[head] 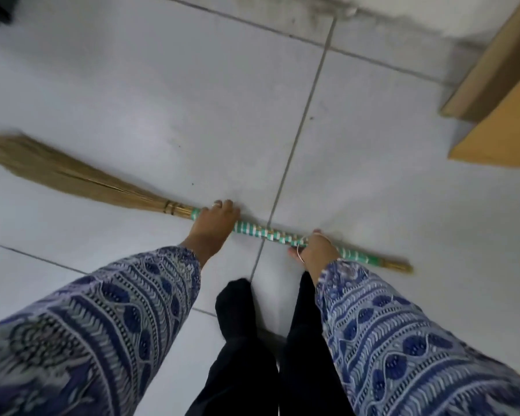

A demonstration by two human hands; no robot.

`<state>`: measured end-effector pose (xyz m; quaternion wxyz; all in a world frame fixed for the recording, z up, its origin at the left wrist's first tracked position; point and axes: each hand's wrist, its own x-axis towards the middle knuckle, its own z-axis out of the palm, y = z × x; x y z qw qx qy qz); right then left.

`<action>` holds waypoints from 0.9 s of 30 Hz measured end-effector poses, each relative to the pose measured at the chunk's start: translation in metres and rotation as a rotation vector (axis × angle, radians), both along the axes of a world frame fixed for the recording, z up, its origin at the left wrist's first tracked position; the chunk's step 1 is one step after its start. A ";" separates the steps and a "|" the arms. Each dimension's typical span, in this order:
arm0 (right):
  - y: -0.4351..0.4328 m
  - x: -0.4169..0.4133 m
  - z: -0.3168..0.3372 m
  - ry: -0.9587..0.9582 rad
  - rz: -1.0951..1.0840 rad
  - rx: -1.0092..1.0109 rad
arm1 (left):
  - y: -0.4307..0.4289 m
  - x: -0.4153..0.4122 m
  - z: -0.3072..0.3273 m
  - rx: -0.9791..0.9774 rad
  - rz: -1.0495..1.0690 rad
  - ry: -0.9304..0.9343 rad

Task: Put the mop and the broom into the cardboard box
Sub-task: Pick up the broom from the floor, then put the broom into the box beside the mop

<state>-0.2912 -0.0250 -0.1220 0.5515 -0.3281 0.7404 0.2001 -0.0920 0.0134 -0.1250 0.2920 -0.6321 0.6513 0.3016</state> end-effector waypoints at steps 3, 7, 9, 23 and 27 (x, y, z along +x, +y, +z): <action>-0.015 0.005 0.018 0.093 0.260 -0.033 | -0.007 0.001 0.003 0.014 -0.019 0.031; -0.039 0.004 0.069 0.183 0.500 -0.046 | -0.014 -0.005 0.052 0.030 0.003 0.048; -0.062 0.004 0.112 0.214 0.527 -0.054 | -0.028 -0.010 0.093 0.057 0.015 0.060; -0.136 -0.043 0.522 -0.007 -0.990 -0.531 | -0.103 -0.065 0.483 -0.187 0.102 0.158; -0.132 -0.091 0.616 -0.065 -1.013 -0.668 | -0.115 -0.109 0.579 -0.278 -0.004 0.184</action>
